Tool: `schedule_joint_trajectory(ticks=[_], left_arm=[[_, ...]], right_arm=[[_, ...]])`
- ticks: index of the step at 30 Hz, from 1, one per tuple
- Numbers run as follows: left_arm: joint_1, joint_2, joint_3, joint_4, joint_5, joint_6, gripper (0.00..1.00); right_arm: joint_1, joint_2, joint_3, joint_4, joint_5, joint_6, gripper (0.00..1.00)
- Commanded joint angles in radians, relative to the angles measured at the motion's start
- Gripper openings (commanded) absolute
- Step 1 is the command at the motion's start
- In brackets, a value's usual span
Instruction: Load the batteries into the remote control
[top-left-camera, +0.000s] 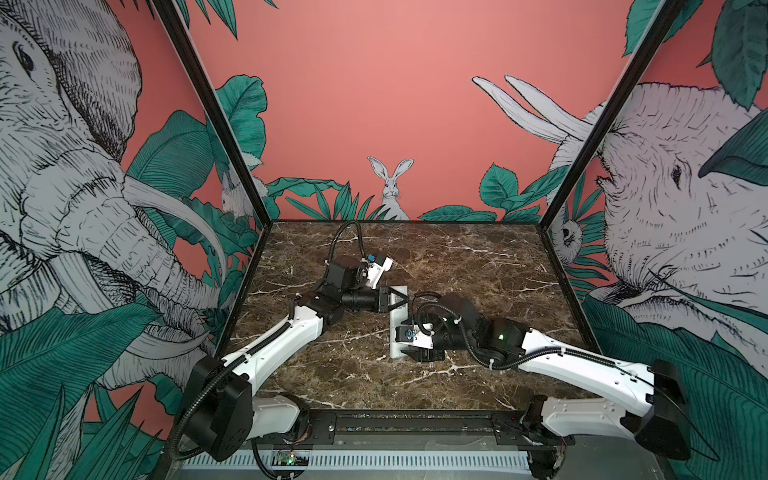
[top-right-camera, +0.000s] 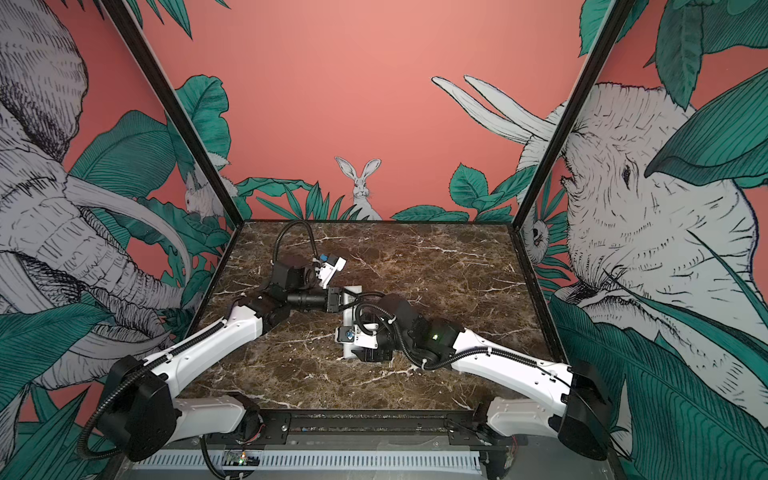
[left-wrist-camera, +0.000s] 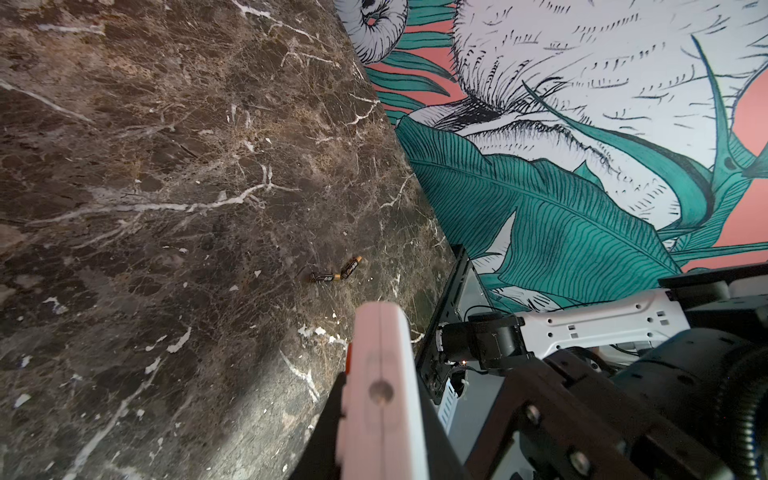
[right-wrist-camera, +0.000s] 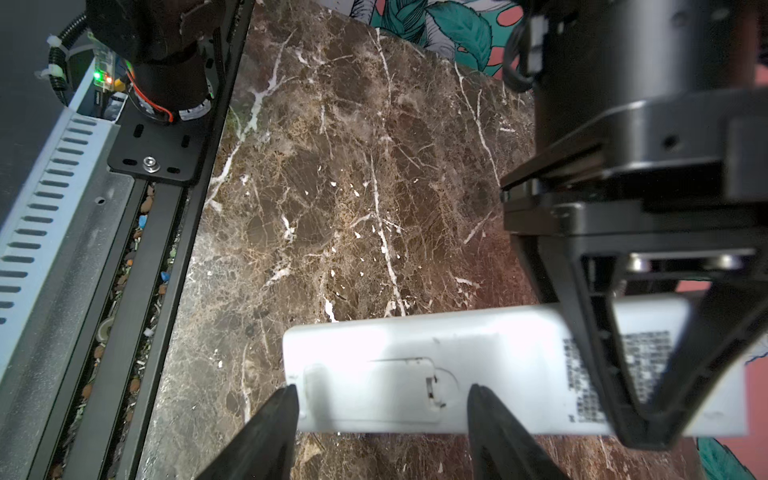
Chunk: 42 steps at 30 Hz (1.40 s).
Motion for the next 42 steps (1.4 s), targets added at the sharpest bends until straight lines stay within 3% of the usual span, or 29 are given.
schedule_joint_trajectory(ticks=[1,10,14,23,42], left_arm=[[0.006,-0.033,-0.005,0.022,-0.045,-0.015,0.00],[0.005,-0.049,-0.053,0.071,-0.346,-0.139,0.00],[-0.009,-0.066,-0.056,0.058,-0.433,-0.161,0.00],[-0.050,-0.057,-0.045,0.052,-0.524,-0.173,0.00],[-0.084,-0.025,-0.033,0.066,-0.545,-0.176,0.00]], right_arm=[[0.006,-0.049,0.009,0.014,0.057,0.113,0.68],[-0.089,0.003,0.152,-0.073,0.105,0.689,0.68],[-0.143,0.052,0.151,-0.084,0.065,0.832,0.69],[-0.173,0.164,0.138,-0.039,-0.021,0.909,0.69],[-0.196,0.290,0.095,0.113,-0.126,0.966,0.61]])
